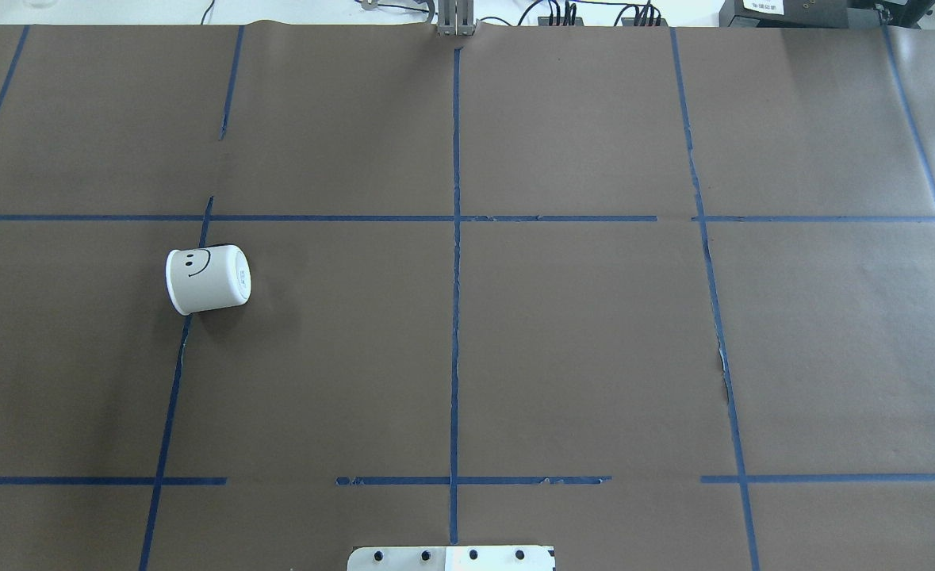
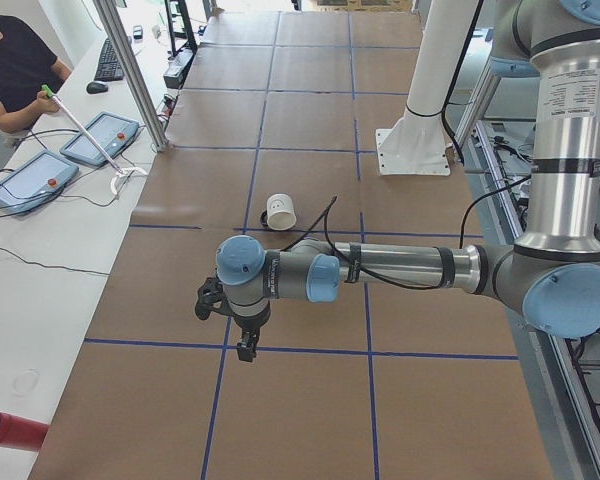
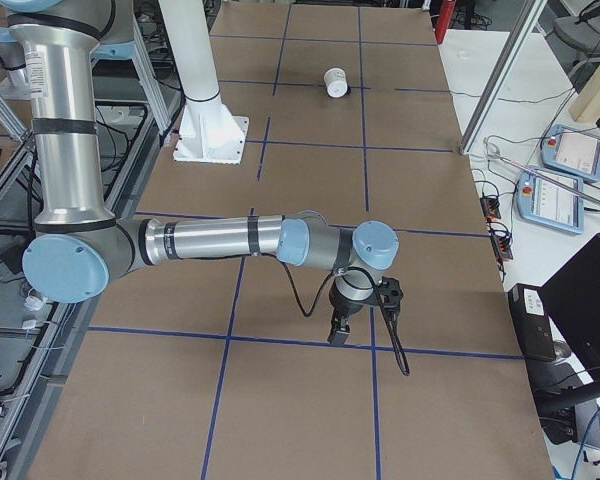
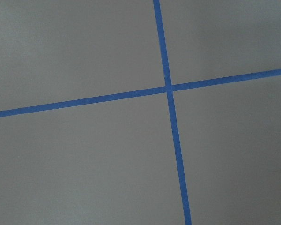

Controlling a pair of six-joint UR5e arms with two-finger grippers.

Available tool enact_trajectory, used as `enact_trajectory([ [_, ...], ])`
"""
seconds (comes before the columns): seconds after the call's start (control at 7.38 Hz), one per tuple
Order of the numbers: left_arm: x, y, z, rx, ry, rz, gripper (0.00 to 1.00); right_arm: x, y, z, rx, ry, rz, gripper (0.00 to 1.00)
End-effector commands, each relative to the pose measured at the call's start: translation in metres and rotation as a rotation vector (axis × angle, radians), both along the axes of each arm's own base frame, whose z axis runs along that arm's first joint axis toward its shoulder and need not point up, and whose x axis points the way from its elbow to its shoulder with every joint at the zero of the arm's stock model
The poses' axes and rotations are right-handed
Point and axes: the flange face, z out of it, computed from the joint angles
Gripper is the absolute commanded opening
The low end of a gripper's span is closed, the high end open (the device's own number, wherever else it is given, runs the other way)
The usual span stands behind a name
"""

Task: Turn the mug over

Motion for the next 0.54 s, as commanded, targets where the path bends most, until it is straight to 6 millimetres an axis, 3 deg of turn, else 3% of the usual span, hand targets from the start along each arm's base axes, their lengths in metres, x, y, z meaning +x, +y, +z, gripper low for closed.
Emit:
enact_trajectory([
  [0.0, 0.000, -0.006, -0.006, 0.017, 0.000, 0.002, 1.00, 0.000, 0.000, 0.000, 0.000, 0.000, 0.000, 1.00],
  [0.41, 0.004, -0.048, -0.048, 0.141, 0.002, 0.000, 1.00, 0.000, 0.000, 0.000, 0.000, 0.000, 0.000, 1.00],
])
